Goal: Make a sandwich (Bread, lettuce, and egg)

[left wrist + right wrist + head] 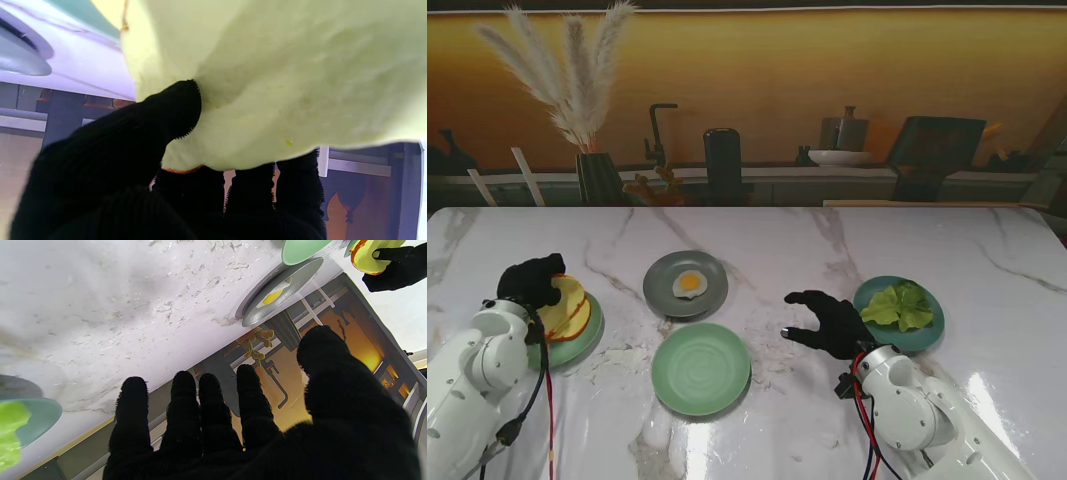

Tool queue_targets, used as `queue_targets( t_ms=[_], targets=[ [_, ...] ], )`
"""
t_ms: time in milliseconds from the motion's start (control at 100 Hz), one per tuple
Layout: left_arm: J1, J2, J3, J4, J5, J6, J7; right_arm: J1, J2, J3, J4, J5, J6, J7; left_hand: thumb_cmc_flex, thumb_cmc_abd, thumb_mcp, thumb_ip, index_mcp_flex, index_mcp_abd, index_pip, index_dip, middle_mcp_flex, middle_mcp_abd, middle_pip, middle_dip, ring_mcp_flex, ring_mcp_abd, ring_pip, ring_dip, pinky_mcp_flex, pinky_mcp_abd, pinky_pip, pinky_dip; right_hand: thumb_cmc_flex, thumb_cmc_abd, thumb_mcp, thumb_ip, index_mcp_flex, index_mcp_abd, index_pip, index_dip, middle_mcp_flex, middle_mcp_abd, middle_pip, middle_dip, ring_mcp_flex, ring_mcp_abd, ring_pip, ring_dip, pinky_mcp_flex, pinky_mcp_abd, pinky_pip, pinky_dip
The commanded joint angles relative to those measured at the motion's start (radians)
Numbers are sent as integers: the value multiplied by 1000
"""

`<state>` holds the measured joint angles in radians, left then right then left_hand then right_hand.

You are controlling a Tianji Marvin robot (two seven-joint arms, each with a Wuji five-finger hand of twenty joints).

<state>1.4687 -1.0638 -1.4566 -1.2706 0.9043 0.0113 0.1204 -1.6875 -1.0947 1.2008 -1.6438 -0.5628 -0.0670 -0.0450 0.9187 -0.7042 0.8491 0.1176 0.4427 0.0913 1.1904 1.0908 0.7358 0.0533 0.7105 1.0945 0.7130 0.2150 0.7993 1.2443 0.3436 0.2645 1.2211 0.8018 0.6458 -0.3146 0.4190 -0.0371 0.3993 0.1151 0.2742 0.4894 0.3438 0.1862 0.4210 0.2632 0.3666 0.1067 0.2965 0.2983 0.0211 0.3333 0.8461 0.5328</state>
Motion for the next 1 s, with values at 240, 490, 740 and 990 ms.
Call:
queue_targets(
  t_ms=[240, 490, 740, 990],
  targets=[
    [77, -26, -66, -117, -75, -40, 17, -5, -17, -2, 2, -5, -15, -5, 100, -26, 160, 197, 41, -14, 1, 15, 25, 6, 10, -117, 105, 35, -67, -43, 184, 51, 74, -220, 22, 28, -25, 20, 11, -1, -1, -5, 10, -20, -12, -2, 19, -13, -5, 6, -2, -5, 0, 17],
    [142, -42, -116, -231, -166, -63, 6, -8, -16, -1, 0, -8, -26, -7, 98, -38, 165, 221, 47, -12, -4, 17, 66, 26, -7, -165, 174, 54, -87, -82, 267, 63, 102, -303, 22, 28, -25, 20, 12, -1, -1, -5, 10, -20, -12, -2, 19, -14, -5, 5, 2, -7, -4, 10],
    [194, -51, -145, -340, -284, -63, -50, -20, -14, 7, -17, -15, -45, -3, 102, -56, 193, 268, 124, 9, -148, -110, 151, 41, -45, -218, 247, 90, -98, -110, 327, 95, 140, -348, 22, 26, -26, 20, 11, -2, -1, -6, 9, -18, -12, -3, 18, -13, -5, 4, 2, -8, -4, 6],
    [218, -43, -146, -434, -426, -10, -191, -47, -6, 8, -51, -22, -103, 19, 95, -80, 233, 329, 157, 20, -135, -127, 172, 53, -32, -205, 269, 113, -73, -91, 348, 122, 175, -326, 19, 22, -25, 20, 10, 1, -2, -6, 4, -17, -12, -3, 13, -13, -6, 3, 0, -6, -5, 2]
  ],
)
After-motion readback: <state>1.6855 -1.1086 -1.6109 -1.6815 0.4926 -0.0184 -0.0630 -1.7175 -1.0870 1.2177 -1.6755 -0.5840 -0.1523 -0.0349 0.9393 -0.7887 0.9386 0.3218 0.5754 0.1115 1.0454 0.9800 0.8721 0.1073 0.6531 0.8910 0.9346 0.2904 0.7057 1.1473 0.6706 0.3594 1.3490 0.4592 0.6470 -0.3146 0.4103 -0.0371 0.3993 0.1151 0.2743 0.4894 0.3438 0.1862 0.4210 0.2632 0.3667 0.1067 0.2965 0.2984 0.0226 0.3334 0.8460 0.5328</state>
